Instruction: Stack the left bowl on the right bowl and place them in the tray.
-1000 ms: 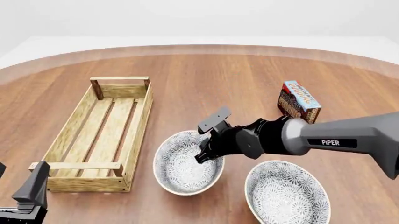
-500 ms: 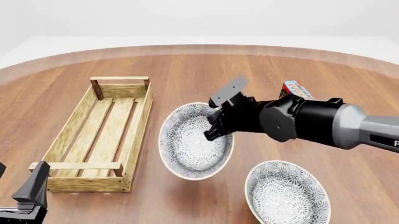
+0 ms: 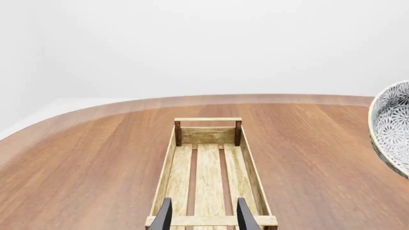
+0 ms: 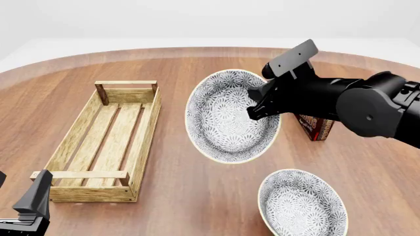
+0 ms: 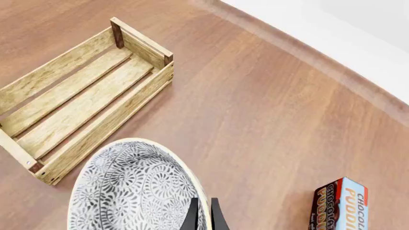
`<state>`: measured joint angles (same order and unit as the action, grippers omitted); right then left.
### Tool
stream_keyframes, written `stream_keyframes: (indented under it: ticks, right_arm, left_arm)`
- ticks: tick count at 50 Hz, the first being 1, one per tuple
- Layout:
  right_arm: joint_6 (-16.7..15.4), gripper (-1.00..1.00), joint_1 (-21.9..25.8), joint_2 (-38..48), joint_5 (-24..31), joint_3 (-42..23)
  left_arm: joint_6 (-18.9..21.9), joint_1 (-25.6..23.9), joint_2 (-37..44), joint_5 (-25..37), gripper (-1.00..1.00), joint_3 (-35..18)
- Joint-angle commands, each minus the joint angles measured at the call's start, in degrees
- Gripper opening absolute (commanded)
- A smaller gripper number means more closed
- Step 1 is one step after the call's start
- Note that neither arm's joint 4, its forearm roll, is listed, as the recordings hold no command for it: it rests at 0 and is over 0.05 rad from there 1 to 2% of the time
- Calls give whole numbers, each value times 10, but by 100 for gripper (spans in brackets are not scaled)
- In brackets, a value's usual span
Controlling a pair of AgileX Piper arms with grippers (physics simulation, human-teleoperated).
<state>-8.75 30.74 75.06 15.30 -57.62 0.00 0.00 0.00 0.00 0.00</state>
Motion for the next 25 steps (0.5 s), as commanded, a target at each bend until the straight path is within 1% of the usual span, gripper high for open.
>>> stream_keyframes:
  ticks: [1, 10, 25]
  right_arm:
    - [15, -100, -28, -95, 30, 19]
    - [29, -100, -64, -185, 63, 61]
    - [57, -100, -84, -264, 88, 115]
  left_arm:
    - [0, 0, 0, 0, 100, 0]
    - [0, 0, 0, 0, 100, 0]
    - [0, 0, 0, 0, 100, 0]
